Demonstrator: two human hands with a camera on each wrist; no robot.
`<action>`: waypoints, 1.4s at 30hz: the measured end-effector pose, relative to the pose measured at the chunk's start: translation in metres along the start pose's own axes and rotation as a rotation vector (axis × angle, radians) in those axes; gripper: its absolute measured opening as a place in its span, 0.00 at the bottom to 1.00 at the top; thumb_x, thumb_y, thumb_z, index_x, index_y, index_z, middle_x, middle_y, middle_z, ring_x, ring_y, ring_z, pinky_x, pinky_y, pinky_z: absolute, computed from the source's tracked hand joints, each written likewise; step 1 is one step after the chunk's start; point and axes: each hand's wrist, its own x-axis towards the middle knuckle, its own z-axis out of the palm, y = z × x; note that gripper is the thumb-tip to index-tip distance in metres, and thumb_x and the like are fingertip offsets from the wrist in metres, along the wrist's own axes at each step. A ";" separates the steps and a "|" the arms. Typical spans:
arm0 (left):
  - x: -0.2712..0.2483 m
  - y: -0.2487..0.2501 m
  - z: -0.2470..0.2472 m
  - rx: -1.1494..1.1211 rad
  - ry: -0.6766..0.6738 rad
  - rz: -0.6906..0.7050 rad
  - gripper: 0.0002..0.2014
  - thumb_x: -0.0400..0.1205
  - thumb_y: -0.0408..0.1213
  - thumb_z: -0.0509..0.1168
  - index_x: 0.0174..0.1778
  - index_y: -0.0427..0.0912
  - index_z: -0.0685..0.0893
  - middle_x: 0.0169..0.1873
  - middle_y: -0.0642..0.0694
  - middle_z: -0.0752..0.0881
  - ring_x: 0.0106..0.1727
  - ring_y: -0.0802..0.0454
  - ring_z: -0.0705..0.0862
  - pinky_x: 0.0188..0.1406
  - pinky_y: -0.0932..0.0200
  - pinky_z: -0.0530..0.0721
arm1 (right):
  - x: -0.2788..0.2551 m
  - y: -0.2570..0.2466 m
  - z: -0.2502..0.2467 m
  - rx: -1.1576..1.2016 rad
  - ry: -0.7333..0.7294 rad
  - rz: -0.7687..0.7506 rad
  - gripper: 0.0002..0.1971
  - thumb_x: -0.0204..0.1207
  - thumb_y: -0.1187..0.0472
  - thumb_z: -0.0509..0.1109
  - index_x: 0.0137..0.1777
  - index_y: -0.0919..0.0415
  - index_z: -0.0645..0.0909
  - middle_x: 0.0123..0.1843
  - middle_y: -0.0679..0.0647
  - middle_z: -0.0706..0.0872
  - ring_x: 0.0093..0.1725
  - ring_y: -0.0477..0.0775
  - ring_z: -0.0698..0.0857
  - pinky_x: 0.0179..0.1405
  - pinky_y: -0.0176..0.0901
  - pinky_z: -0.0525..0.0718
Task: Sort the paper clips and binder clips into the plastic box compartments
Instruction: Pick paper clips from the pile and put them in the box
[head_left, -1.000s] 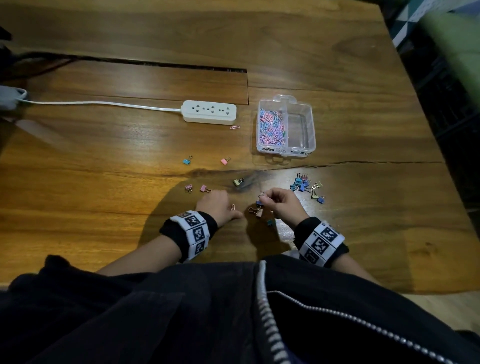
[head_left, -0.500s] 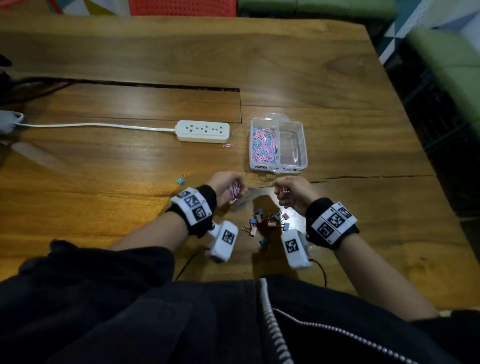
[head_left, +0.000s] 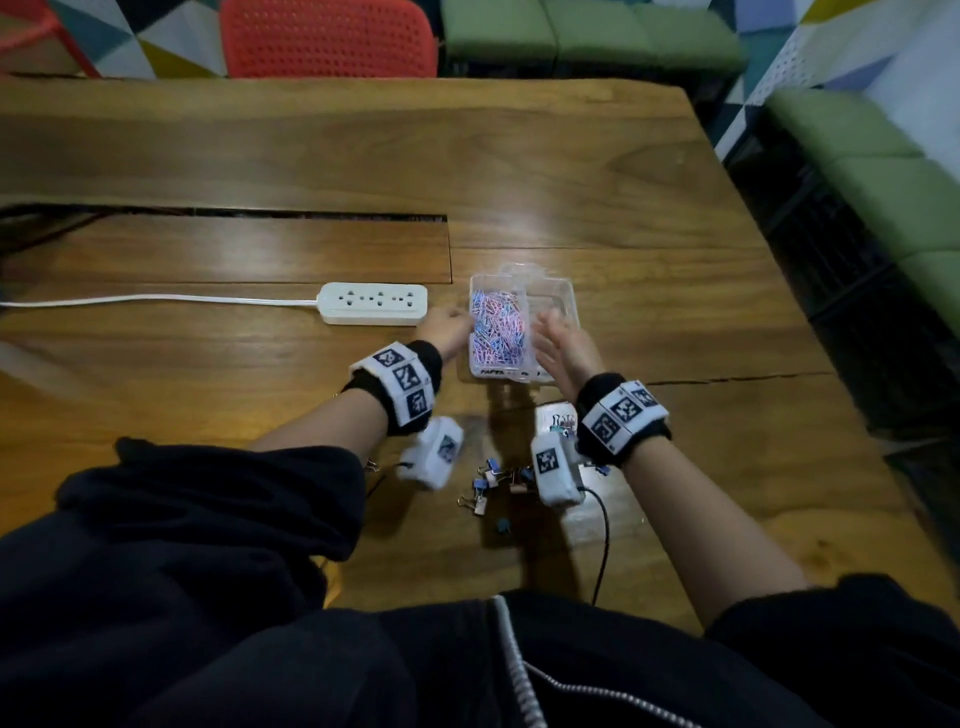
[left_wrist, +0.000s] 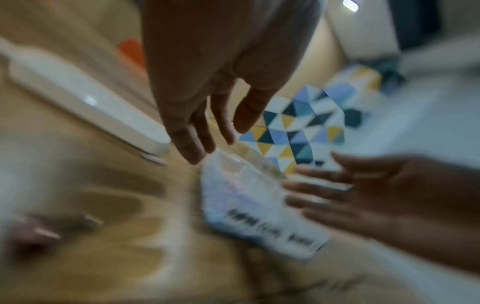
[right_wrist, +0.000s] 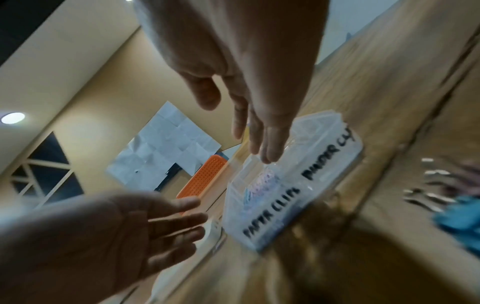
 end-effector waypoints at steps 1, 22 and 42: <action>0.002 -0.011 -0.006 0.237 0.050 0.063 0.14 0.83 0.31 0.55 0.61 0.34 0.80 0.58 0.38 0.81 0.54 0.46 0.79 0.57 0.56 0.77 | -0.006 0.010 -0.004 -0.049 0.020 -0.010 0.20 0.83 0.58 0.54 0.70 0.70 0.69 0.72 0.69 0.73 0.67 0.63 0.77 0.72 0.55 0.72; 0.036 -0.060 -0.016 1.317 0.027 0.346 0.13 0.82 0.23 0.53 0.60 0.28 0.77 0.61 0.32 0.76 0.61 0.36 0.78 0.59 0.46 0.79 | -0.057 0.093 -0.017 -0.534 0.194 -0.147 0.09 0.78 0.70 0.61 0.54 0.66 0.81 0.47 0.51 0.80 0.40 0.37 0.77 0.29 0.20 0.75; 0.015 -0.037 -0.005 0.250 0.197 0.282 0.10 0.78 0.24 0.61 0.53 0.36 0.83 0.54 0.42 0.85 0.58 0.47 0.81 0.57 0.60 0.78 | -0.046 0.104 -0.054 -0.531 0.411 -0.099 0.10 0.75 0.69 0.64 0.53 0.59 0.81 0.57 0.57 0.79 0.63 0.59 0.76 0.63 0.59 0.79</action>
